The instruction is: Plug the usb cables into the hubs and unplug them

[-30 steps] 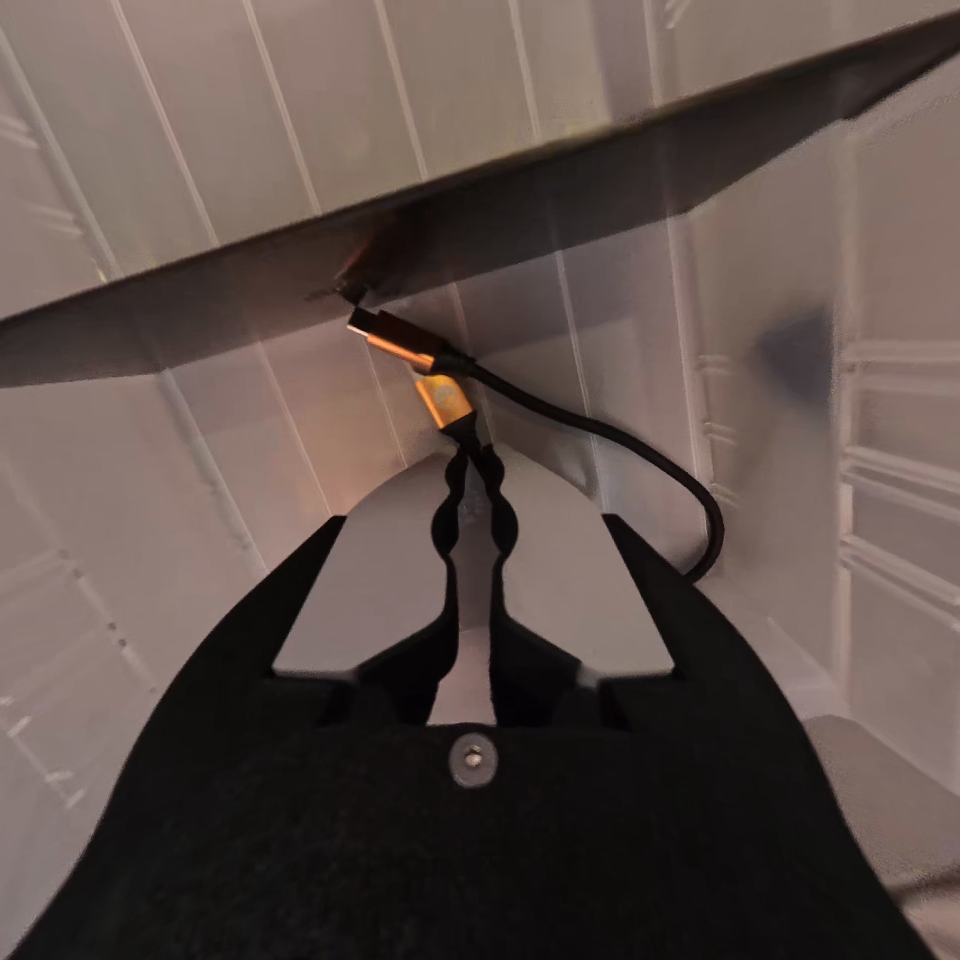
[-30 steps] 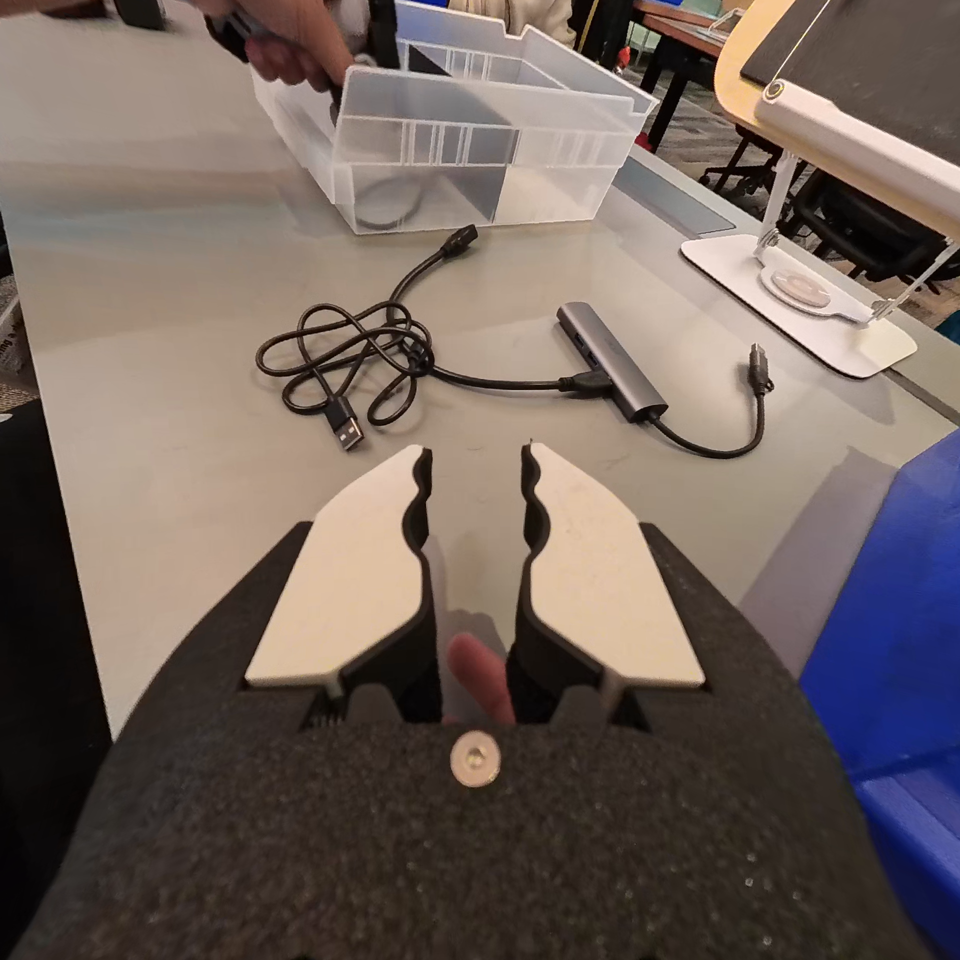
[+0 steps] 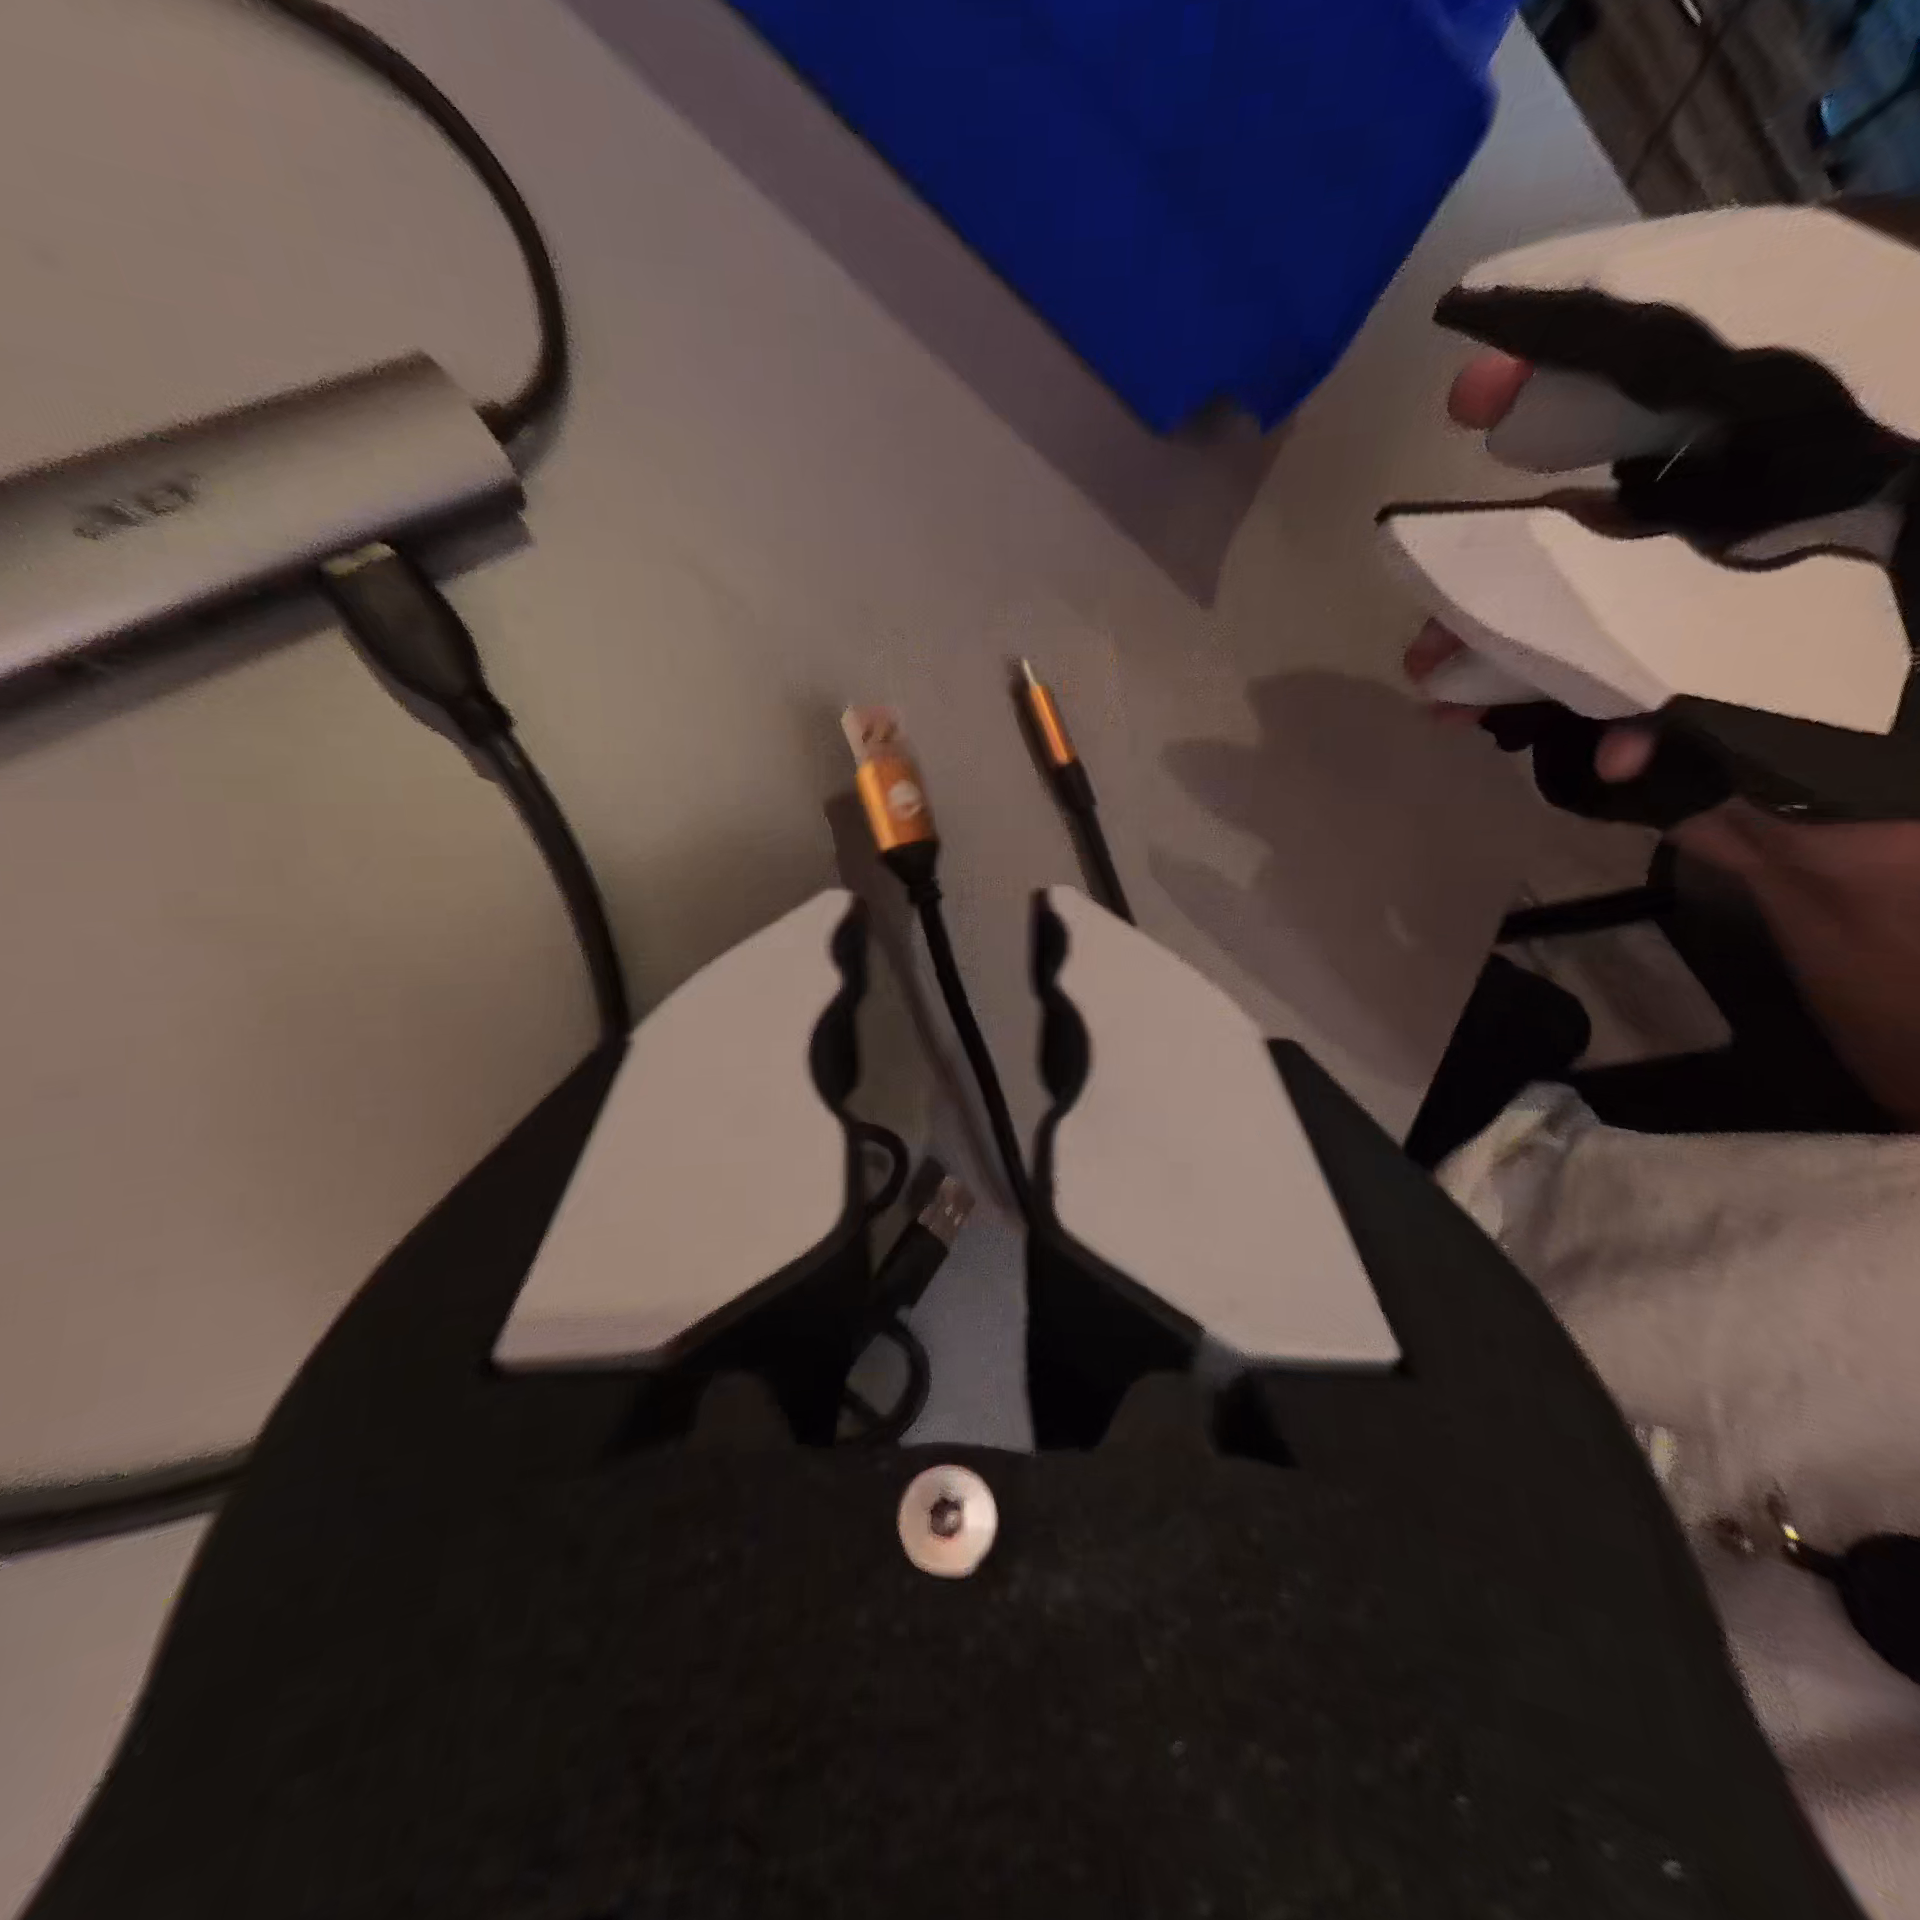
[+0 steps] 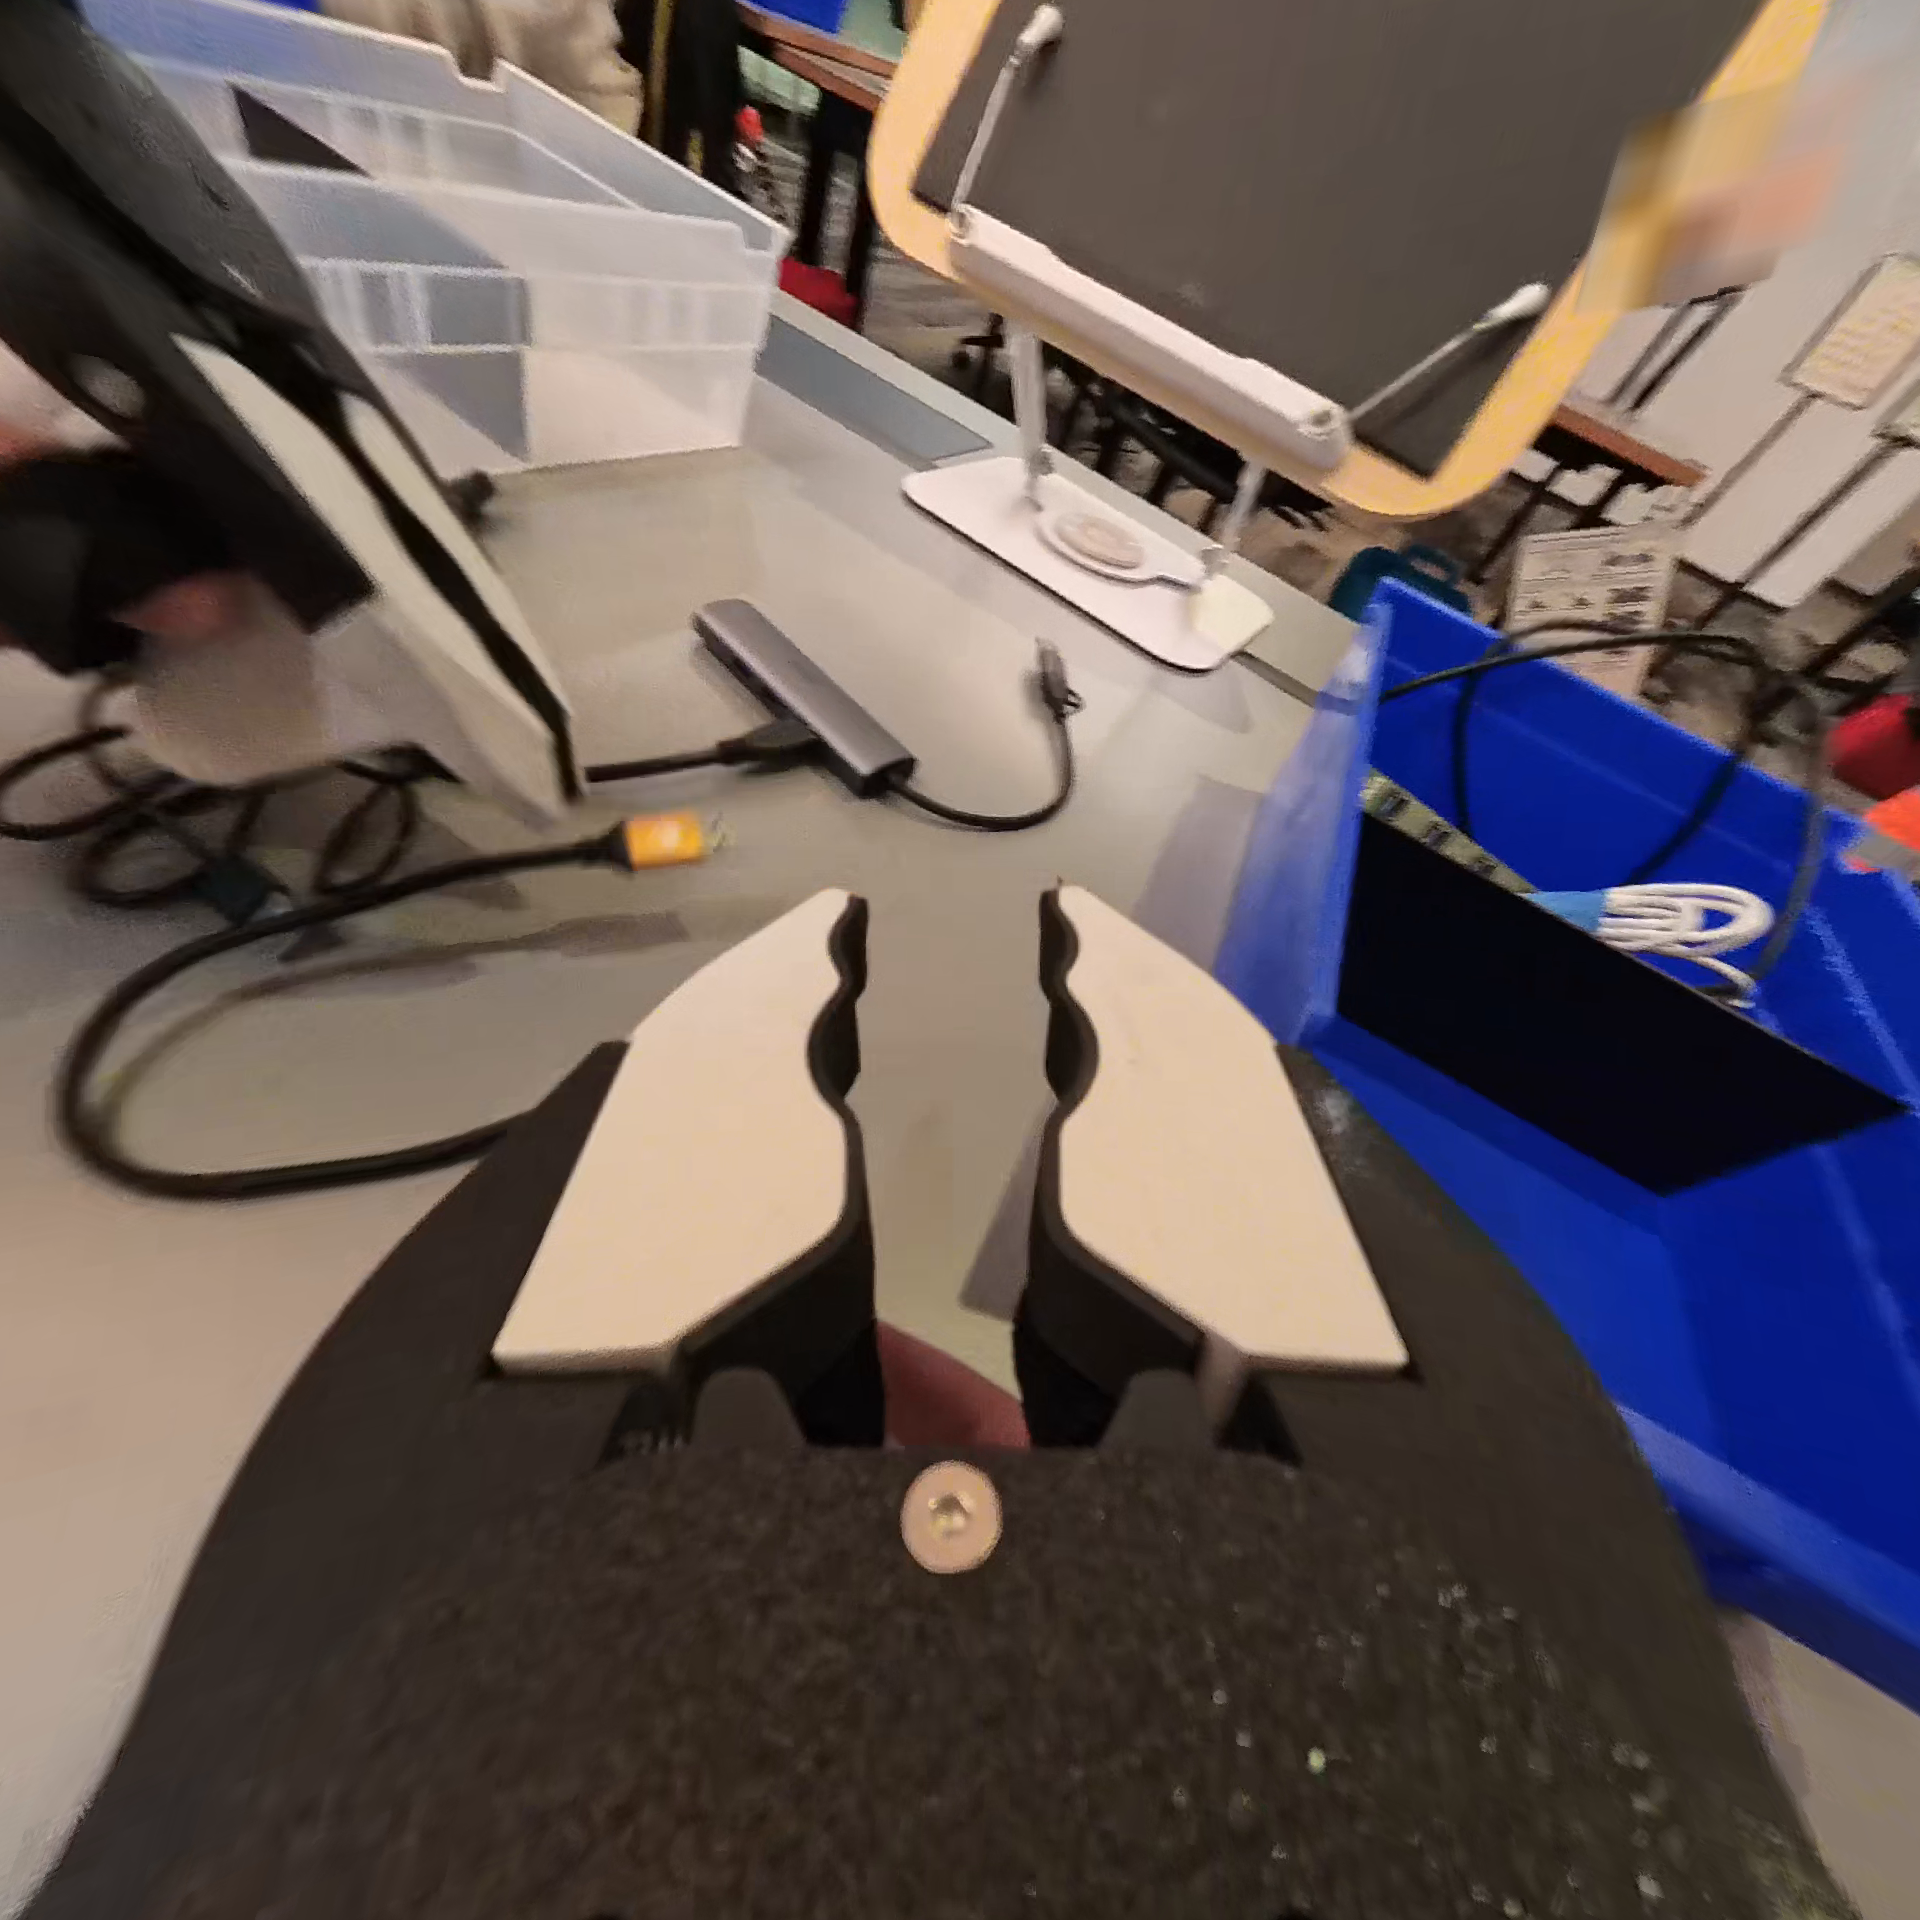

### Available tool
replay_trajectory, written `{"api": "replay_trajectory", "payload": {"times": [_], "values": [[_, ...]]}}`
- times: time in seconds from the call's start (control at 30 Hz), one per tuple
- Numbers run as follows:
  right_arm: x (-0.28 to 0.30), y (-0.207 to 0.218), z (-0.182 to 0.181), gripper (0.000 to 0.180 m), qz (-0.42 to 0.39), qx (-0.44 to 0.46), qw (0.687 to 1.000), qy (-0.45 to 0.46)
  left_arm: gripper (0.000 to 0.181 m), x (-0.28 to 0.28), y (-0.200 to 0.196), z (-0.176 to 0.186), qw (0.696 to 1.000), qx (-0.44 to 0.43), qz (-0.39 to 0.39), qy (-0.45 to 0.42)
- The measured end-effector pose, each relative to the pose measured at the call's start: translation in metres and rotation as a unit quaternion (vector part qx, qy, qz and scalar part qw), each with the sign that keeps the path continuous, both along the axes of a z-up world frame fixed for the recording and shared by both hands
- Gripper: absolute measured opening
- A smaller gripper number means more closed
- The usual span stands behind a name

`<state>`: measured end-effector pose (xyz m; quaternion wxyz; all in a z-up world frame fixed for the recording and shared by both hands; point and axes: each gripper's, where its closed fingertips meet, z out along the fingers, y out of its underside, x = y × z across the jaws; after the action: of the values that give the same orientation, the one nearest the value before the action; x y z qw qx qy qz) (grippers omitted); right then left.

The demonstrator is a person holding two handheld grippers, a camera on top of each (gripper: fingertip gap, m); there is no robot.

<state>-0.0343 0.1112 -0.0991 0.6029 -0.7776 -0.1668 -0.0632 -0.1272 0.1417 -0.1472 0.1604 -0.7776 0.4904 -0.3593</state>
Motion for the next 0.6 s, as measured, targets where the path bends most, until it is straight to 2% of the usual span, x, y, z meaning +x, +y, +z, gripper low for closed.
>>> {"api": "replay_trajectory", "payload": {"times": [0.03,0.13,0.23,0.33,0.43,0.6], "values": [[0.003,0.0,0.001,0.031,-0.016,0.005,1.0,-0.015,0.04,-0.005,0.005,0.01,1.0,0.022,0.005,-0.016],[-0.008,-0.003,0.003,0.032,0.004,0.011,0.999,-0.036,0.036,-0.04,0.015,0.032,0.994,0.099,-0.016,-0.038],[-0.029,-0.006,-0.003,0.03,0.054,0.006,0.998,-0.044,0.031,-0.087,0.015,0.007,0.98,0.178,-0.076,0.043],[-0.049,-0.008,-0.013,0.028,0.095,-0.008,0.995,-0.042,0.028,-0.115,-0.006,-0.024,0.968,0.179,-0.145,0.099],[-0.059,-0.008,-0.018,0.027,0.11,-0.017,0.993,-0.039,0.028,-0.117,-0.014,-0.039,0.951,0.22,-0.184,0.115],[-0.06,-0.008,-0.021,0.026,0.118,-0.023,0.993,-0.019,0.021,-0.102,-0.011,-0.044,0.919,0.308,-0.22,0.113]]}}
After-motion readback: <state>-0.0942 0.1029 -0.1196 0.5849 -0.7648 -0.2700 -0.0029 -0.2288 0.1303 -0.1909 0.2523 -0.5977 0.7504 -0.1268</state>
